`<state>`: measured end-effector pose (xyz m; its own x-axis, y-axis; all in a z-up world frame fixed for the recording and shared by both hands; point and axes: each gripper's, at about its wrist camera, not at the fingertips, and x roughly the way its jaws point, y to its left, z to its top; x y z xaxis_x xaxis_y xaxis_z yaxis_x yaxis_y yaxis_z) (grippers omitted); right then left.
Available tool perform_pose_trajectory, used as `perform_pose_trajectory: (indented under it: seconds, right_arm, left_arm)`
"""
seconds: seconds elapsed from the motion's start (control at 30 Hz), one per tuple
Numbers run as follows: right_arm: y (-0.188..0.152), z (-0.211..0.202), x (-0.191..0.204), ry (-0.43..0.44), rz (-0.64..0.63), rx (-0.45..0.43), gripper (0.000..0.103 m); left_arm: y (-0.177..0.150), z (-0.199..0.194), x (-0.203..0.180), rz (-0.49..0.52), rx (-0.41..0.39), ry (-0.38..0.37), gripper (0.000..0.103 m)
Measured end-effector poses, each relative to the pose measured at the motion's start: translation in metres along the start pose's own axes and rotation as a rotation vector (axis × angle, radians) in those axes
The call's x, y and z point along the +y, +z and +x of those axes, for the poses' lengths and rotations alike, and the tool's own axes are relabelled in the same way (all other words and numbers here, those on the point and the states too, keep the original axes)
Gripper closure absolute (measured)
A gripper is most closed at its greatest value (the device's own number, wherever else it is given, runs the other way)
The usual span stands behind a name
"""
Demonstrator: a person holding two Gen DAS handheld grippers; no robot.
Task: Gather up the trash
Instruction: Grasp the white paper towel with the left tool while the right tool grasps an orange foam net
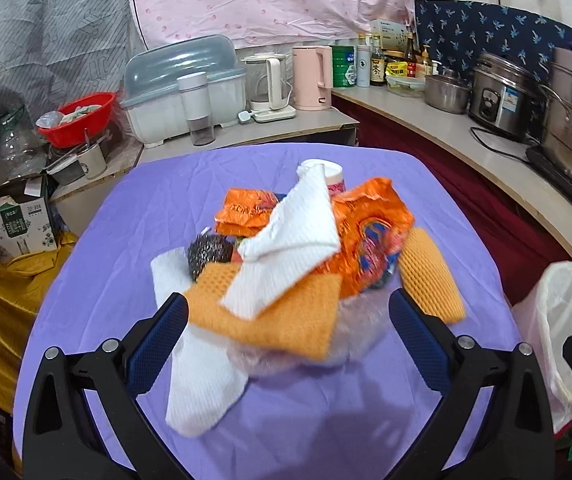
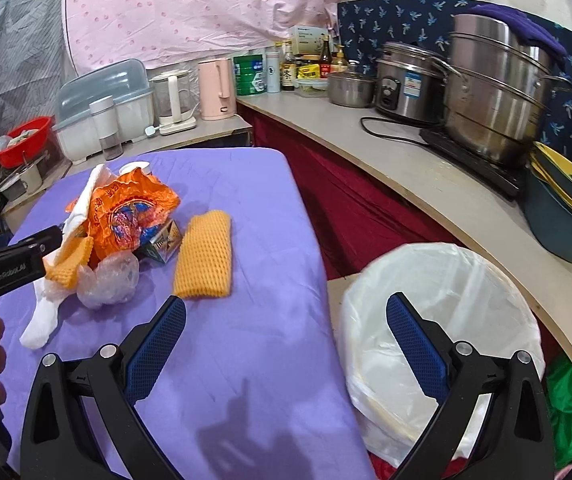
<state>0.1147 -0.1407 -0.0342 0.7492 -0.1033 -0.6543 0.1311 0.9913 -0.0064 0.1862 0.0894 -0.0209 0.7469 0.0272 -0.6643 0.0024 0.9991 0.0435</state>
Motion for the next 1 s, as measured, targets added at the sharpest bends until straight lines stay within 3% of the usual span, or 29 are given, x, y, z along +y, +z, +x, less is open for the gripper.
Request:
perform_pose_trajectory:
  seconds: [0.13,0.33,0.43,0.57,0.77,0.93,1.0]
  right_arm:
    - [0.01,0.022,0.015,0.027,-0.004,0.009,0.007]
    - [0.023,0.06,0.038,0.063,-0.021,0.035,0.007]
    - [0.027,0.077,0.046,0.08,-0.025,0.049,0.007]
    - [0.029,0.102,0.054,0.107,-0.019,0.075,0.007]
    - [0.027,0.132,0.06,0.139,0.005,0.126,0.019]
    - [0.018,0.153,0.064,0.145,-0.006,0.177,0.033]
    - [0.015,0.159,0.066,0.154,-0.01,0.197,0.043]
  left_arm:
    - [0.008,0.026,0.007,-0.019,0.026,-0.01,0.01]
    - [0.012,0.051,0.016,-0.03,0.063,-0.047,0.025]
    - [0.012,0.061,0.02,-0.034,0.088,-0.077,0.037]
    - [0.009,0.067,0.025,-0.041,0.112,-0.121,0.065]
    - [0.01,0.068,0.03,-0.058,0.118,-0.166,0.094]
    - [0.013,0.063,0.033,-0.071,0.108,-0.189,0.096]
    - [0.015,0.06,0.034,-0.072,0.1,-0.193,0.097]
